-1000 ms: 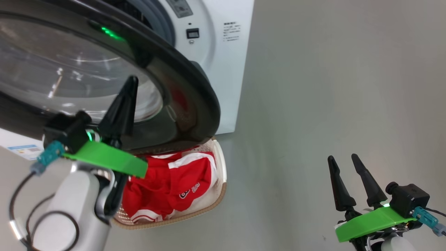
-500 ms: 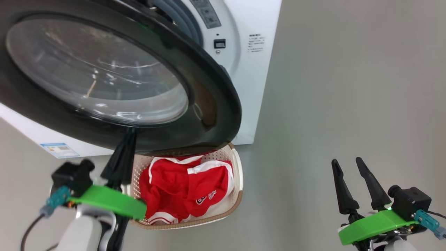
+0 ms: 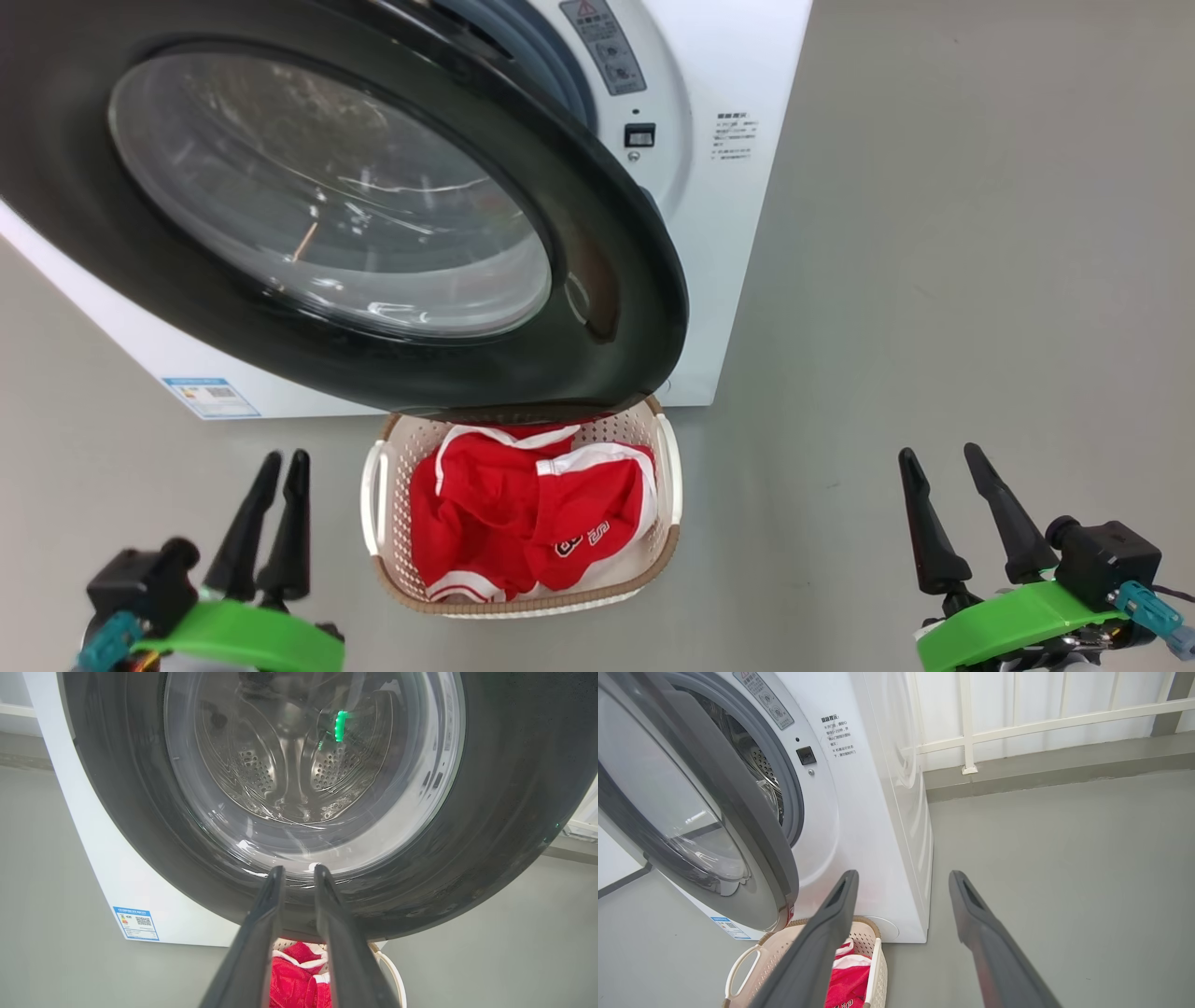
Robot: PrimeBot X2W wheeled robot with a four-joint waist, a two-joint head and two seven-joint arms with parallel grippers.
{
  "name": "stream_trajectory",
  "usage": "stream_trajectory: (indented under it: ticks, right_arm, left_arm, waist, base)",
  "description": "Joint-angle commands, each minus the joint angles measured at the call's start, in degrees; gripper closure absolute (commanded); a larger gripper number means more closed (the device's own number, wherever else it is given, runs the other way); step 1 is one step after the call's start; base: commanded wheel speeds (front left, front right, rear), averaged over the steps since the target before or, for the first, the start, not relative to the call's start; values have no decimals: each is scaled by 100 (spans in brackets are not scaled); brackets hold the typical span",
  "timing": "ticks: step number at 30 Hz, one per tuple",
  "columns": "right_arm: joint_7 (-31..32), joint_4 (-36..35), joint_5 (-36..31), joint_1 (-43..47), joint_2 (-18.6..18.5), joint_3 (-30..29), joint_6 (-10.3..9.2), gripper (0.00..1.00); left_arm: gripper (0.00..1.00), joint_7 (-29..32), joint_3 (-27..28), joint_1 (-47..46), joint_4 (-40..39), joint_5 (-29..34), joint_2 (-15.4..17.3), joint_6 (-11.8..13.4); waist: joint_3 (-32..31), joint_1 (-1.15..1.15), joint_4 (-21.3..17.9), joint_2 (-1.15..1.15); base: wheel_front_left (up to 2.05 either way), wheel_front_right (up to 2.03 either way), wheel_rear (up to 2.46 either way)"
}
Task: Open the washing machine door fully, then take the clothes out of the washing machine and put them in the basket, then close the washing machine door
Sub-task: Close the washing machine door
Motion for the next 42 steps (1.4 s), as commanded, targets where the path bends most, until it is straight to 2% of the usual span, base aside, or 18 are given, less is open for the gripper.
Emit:
stream_trajectory:
  ticks: [1, 3, 4, 6, 22, 32, 33, 34, 35, 42]
  right_arm:
    - [-37, -141, -68, 13, -21, 81, 36, 0]
    - [-37, -142, -72, 38, -21, 71, 36, 0]
    - [-37, -142, -75, 49, -21, 67, 36, 0]
    - [-37, -143, -79, 67, -21, 60, 36, 0]
    - [-37, -199, -106, 207, -21, 21, 36, 0]
    - [-37, -209, -114, 221, -21, 71, 36, 0]
    - [-37, -206, -110, 210, -21, 108, 36, 60]
    - [-37, -202, -102, 194, -21, 163, 36, 82]
    - [-37, -186, -84, 174, -22, 226, 36, 100]
    - [-37, -85, -38, -213, -22, 866, 36, 100]
  left_arm:
    - [41, -35, 256, 63, -192, 124, 63, -32]
    - [20, -35, 332, 176, -251, 213, 29, -32]
    - [6, -35, 363, 226, -284, 260, 13, -32]
    - [0, -35, 428, 302, -346, 341, -5, -32]
    - [0, -35, 861, 728, -759, 749, -137, -32]
    - [0, -35, 840, 772, -762, 797, -226, -32]
    - [0, -35, 837, 766, -765, 797, -233, -32]
    - [0, -35, 837, 761, -766, 795, -241, -32]
    - [0, -35, 836, 757, -763, 792, -250, -32]
    - [0, -35, 779, 758, -738, 740, -350, -32]
  waist:
    - [-28, 0, 29, 0]
    - [-48, 0, 47, 0]
    - [-57, 0, 55, 0]
    - [-70, 0, 69, 0]
    - [-151, 0, 53, 0]
    - [-180, 0, 124, 0]
    - [-181, 0, 137, 0]
    - [-180, 0, 152, 0]
    - [-179, 0, 166, 0]
    - [-158, 0, 341, 0]
  base:
    - [0, 0, 0]
    - [0, 0, 0]
    - [0, 0, 0]
    - [0, 0, 0]
    - [0, 0, 0]
    - [0, 0, 0]
    - [0, 0, 0]
    - [0, 0, 0]
    - [0, 0, 0]
    - [0, 0, 0]
